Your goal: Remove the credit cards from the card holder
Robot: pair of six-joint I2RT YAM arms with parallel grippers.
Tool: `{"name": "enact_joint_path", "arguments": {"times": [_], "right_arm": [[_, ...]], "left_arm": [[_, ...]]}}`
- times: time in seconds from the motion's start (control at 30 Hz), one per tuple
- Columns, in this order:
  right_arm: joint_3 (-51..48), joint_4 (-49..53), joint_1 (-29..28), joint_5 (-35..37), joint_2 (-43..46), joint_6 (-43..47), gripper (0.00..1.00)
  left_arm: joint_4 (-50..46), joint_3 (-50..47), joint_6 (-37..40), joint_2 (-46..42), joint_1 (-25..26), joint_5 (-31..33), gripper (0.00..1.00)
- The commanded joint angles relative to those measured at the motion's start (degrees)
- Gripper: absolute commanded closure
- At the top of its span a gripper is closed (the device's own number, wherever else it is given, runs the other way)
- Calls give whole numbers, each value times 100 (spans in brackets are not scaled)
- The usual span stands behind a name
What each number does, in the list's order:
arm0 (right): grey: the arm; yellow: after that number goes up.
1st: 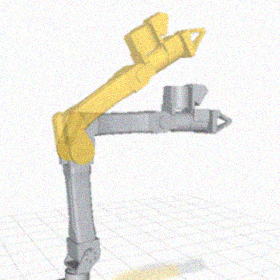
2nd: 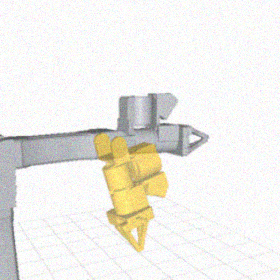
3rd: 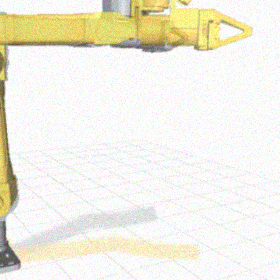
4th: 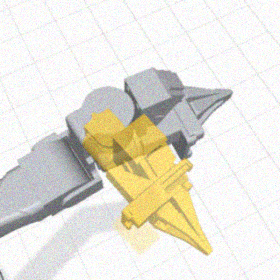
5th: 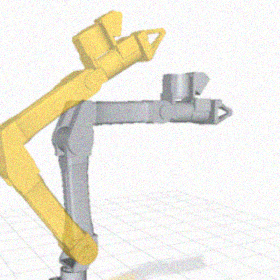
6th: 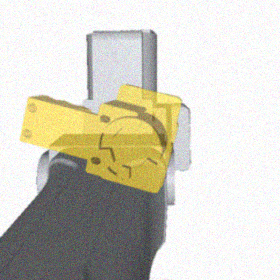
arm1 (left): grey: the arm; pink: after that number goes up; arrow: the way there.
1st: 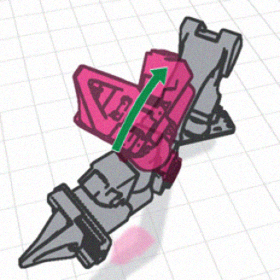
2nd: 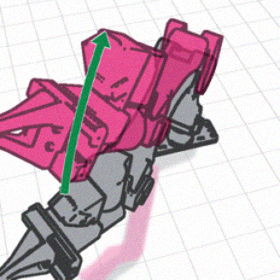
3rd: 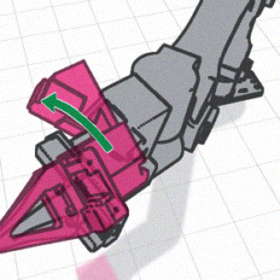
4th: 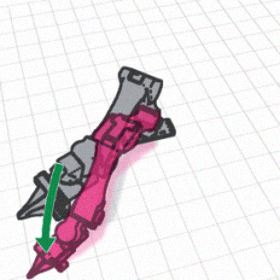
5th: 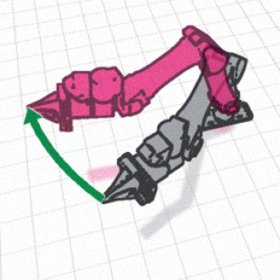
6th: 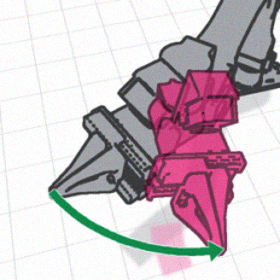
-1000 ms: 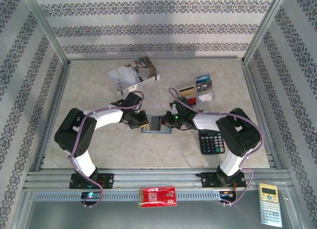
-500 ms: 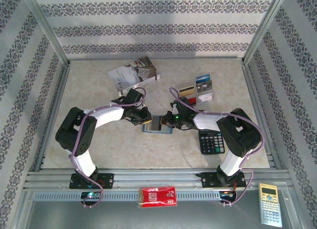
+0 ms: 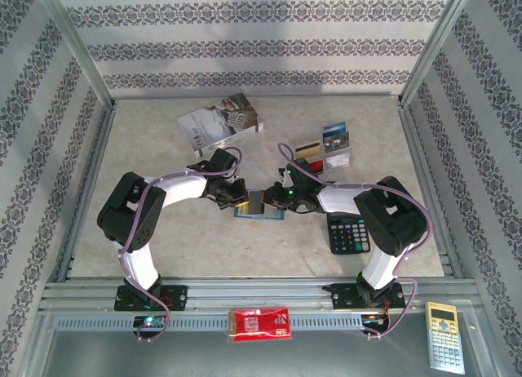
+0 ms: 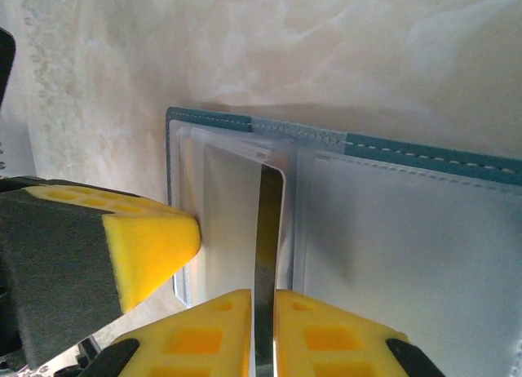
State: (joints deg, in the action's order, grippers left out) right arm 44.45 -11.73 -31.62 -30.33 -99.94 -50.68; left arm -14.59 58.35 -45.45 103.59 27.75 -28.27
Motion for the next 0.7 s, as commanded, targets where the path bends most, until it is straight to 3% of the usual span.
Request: {"name": "enact_joint_path", "arguments": {"times": [0.0,0.2,0.67], "right_arm": [[29,-268,-11,-146,-96,58,87],[-129,14,36,263,139,202,95],[-654,153,338,491,1310,793,99]], "left_arm": [[-305,-196,-29,149,11,285,94],[-325,-222,-42,75,7,389,94],[-172,-33,-37,-293,-17,274,86]]}}
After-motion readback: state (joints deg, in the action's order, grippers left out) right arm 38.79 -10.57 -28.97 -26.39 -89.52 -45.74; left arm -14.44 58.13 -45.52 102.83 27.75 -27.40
